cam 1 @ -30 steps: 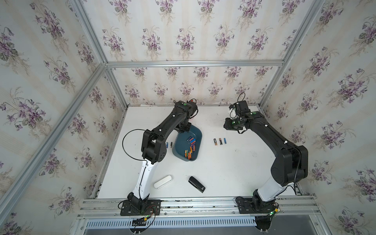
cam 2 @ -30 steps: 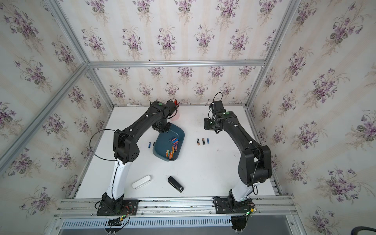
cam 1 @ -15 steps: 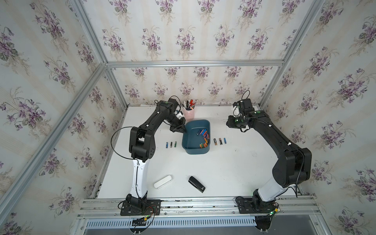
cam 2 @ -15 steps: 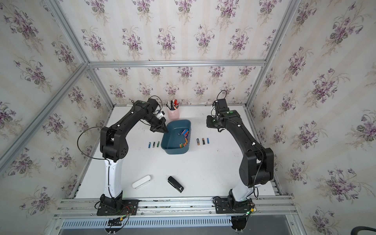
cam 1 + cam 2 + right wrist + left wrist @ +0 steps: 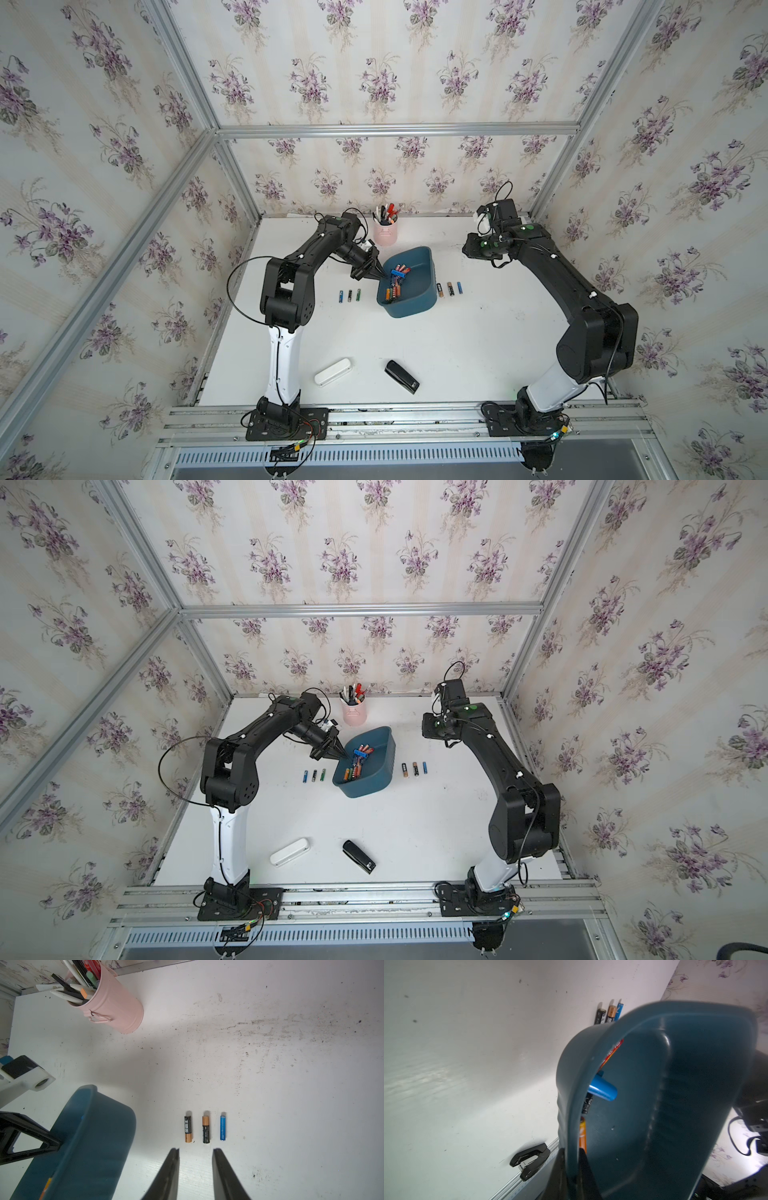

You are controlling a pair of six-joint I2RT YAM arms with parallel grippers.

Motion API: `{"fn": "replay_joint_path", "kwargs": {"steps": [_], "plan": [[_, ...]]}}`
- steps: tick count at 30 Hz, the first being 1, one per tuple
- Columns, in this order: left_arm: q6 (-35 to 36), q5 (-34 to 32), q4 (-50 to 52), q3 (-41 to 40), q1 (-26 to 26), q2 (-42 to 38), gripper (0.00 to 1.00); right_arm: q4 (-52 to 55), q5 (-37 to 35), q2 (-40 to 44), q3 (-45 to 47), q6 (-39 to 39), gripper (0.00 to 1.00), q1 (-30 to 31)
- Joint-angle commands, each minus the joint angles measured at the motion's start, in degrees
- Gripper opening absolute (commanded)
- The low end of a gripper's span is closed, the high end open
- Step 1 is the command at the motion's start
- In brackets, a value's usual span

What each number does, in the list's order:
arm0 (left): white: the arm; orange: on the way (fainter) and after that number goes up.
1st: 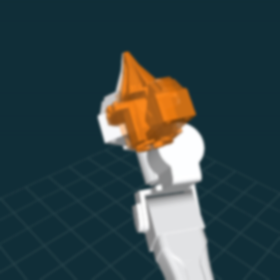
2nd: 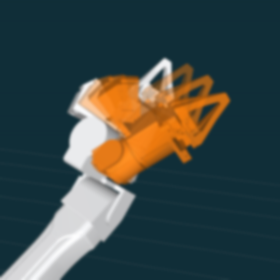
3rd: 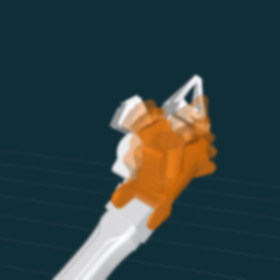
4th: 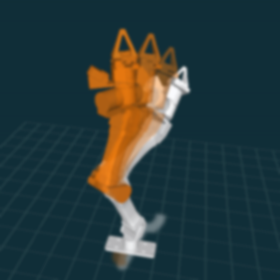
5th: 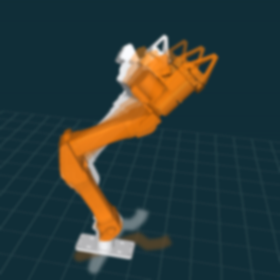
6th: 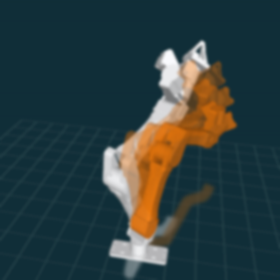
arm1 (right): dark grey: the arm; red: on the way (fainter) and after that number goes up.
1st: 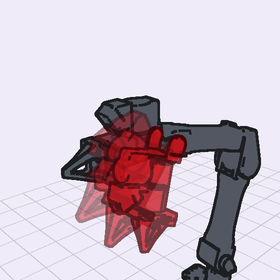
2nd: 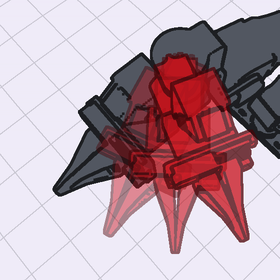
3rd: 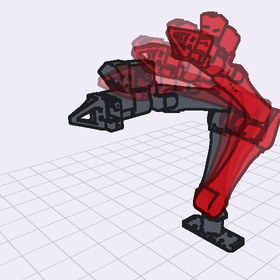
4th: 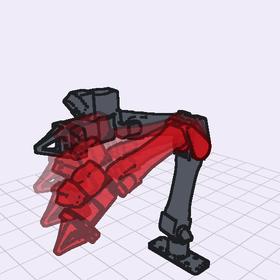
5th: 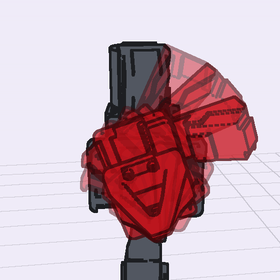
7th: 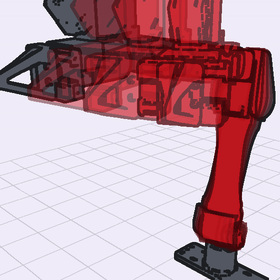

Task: Take the batteries out of the storage box
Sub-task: Adjust the storage box at the center of the board, then pick up the battery from the storage box.

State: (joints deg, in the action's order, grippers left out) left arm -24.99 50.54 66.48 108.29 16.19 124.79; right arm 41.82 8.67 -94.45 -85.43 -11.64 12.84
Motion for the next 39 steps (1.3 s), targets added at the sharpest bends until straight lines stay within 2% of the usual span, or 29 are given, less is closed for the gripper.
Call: {"fn": "replay_joint_path", "kwargs": {"steps": [1, 4, 7, 9, 12, 19, 23, 25, 28, 31, 35, 39], "plan": [[2.22, -13.93, 3.38, 2.33, 1.28, -1.23, 0.0, 0.19, 0.74, -0.24, 0.13, 0.13, 0.32, -0.13], [2.52, -24.02, 2.68, 4.13, 4.06, -1.15, 0.0, 0.19, 0.74, -0.64, 0.08, 0.51, 0.32, -0.09], [2.43, -29.5, 0.55, 4.21, 6.09, -0.22, 0.0, 0.51, 1.19, -1.45, -0.31, 0.82, 0.32, -0.05], [1.48, -29.71, -1.9, 2.93, 6.76, 0.63, 0.0, 0.78, 1.96, -2.15, -0.6, 0.73, 0.32, -0.01], [1.12, -33.6, -5.05, 0.65, 7.71, 1.1, 0.0, 1.38, 2.65, -2.44, -0.76, 0.66, 0.32, 0.14], [-2.03, -33.1, -13.81, -5.43, 7.8, 0.96, 0.0, 2.01, 2.69, -3.13, 0.0, 1.08, 0.32, 1.89], [-2.25, -33.76, -14.48, -5.46, 7.89, 0.23, 0.31, 2.25, 2.51, -3.68, -0.24, 0.76, 0.32, 3.64], [-1.95, -33.49, -13.83, -4.78, 7.87, -0.71, 0.4, 2.48, 2.2, -4.06, -0.82, 0.14, 0.32, 5.31], [-1.35, -33.93, -12.69, -3.88, 7.8, -2.92, 0.49, 1.72, 2.06, -4.93, -1.27, -1.41, 0.32, 8.52], [-0.47, -34.63, -10.91, -2.75, 7.47, -5.32, 0.54, 1.04, 1.8, -7.0, -1.82, -2.95, 0.33, 11.88], [0.93, -34.16, -8.53, -2.99, 5.53, -9.11, 0.55, -1.44, 1.63, -10.15, -2.09, -5.29, 0.33, 16.69], [2.06, -34.92, -8.36, -7.79, 2.97, -13.15, 0.54, -2.67, 1.52, -14.99, -4.31, -6.7, 0.33, 22.01]]}}
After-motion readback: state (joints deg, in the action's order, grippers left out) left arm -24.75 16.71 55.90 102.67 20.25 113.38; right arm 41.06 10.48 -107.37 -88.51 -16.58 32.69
